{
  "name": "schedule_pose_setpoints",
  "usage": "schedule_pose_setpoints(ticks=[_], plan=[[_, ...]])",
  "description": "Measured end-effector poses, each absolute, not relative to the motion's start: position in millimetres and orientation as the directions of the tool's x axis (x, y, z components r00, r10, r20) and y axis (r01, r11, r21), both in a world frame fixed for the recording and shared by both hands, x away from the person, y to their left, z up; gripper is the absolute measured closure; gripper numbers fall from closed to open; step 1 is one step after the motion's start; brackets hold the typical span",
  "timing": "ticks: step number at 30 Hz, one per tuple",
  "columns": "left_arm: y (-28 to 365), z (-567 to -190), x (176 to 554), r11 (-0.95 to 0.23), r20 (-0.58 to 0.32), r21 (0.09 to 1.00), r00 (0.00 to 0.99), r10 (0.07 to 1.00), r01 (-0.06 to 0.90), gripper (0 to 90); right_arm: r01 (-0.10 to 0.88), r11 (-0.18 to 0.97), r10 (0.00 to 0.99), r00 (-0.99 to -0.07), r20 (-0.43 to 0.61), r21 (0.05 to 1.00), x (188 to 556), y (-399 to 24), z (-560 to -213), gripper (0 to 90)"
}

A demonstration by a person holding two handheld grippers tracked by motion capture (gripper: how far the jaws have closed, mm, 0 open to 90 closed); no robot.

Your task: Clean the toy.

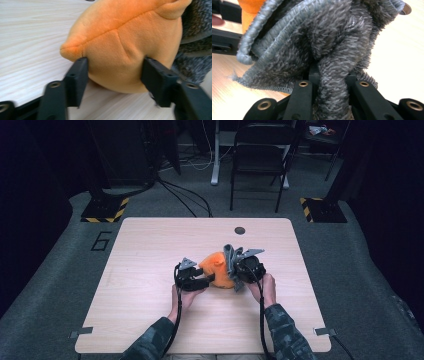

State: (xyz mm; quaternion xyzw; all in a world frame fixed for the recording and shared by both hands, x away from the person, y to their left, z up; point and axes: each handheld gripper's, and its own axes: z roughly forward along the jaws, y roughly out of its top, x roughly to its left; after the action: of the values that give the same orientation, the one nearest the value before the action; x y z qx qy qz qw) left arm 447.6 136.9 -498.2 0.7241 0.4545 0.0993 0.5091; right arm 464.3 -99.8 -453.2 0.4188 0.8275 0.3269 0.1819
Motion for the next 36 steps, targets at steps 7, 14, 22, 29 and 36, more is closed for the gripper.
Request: schedule_pose_setpoints(ticks=[7,14,22,29,36], plan=[[130,-499,445,-0.101,-0.263,0.863,0.611,0.746,0.494,77.2,0.581,0.436,0.814,-0.58,-0.026,0.688,464,-105,-453,76.2],[129,-489,442,-0.158,-0.171,0.893,0.643,0.746,0.421,82.7,0.569,0.415,0.827,-0.562,-0.034,0.71,459,-110,-442,76.1],[135,-460,436,-0.231,-0.008,0.93,0.645,0.764,0.286,83.6,0.55,0.405,0.826,-0.563,-0.033,0.73,456,-113,-430,76.2],[127,-451,428,-0.37,0.16,0.908,0.655,0.739,0.195,83.4,0.556,0.382,0.836,-0.548,-0.019,0.738,457,-120,-420,76.1],[119,-467,431,-0.364,0.104,0.9,0.692,0.714,0.241,83.1,0.549,0.356,0.84,-0.543,-0.001,0.756,457,-129,-404,75.8]])
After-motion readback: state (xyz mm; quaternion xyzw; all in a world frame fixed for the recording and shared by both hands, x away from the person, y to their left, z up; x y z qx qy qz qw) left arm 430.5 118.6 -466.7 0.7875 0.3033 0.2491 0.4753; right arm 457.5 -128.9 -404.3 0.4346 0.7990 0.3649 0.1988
